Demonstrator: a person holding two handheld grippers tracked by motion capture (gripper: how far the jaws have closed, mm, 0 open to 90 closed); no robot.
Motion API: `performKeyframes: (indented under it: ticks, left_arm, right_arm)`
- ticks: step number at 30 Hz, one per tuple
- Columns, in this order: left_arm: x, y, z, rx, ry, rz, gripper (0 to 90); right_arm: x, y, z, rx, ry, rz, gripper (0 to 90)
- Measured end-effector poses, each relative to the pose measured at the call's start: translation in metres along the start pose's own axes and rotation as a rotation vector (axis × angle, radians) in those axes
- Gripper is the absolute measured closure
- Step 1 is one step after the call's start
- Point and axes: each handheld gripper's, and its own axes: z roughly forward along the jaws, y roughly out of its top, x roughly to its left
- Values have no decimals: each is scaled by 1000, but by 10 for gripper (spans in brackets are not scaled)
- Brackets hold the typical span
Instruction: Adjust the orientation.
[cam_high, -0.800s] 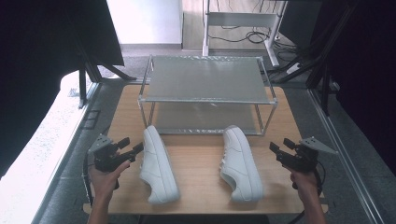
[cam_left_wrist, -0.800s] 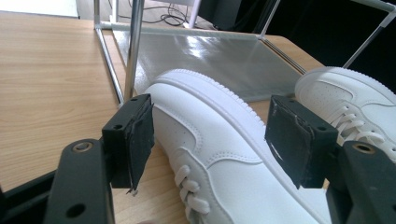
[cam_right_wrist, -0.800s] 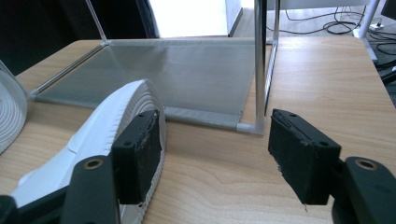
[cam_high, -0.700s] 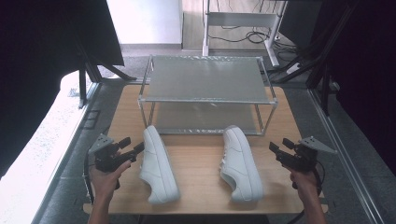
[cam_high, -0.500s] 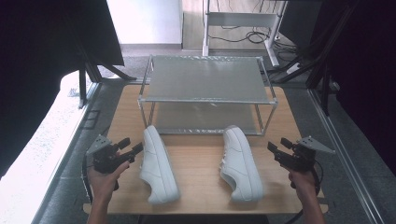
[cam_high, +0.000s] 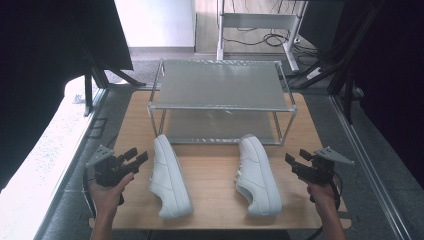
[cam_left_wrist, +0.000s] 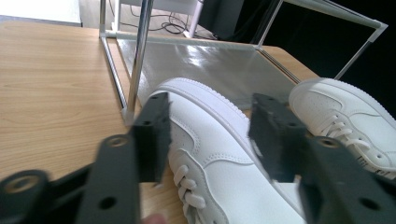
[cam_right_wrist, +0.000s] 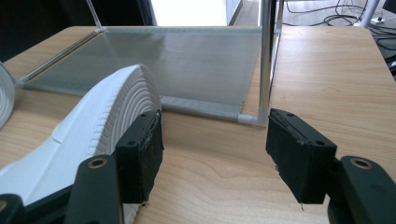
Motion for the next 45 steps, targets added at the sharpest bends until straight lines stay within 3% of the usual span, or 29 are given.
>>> performKeyframes:
  ticks: [9,13,33,40,45]
  left_arm:
    - [-1,-1,6,19,-10,-12,704]
    - [0,0,3,27,-30,-17,786]
    - [1,-5,1,123,-114,-5,896]
    - [14,-16,-6,148,-114,-62,898]
    - [11,-21,0,187,-130,-48,897]
  right_arm:
    - [-6,-2,-5,1,-30,31,365]
    - [-5,-4,-3,3,-14,22,363]
    - [-3,-11,5,55,-17,5,350]
    - [-4,-10,5,56,-19,10,353]
    - [-2,-11,8,66,-14,4,353]
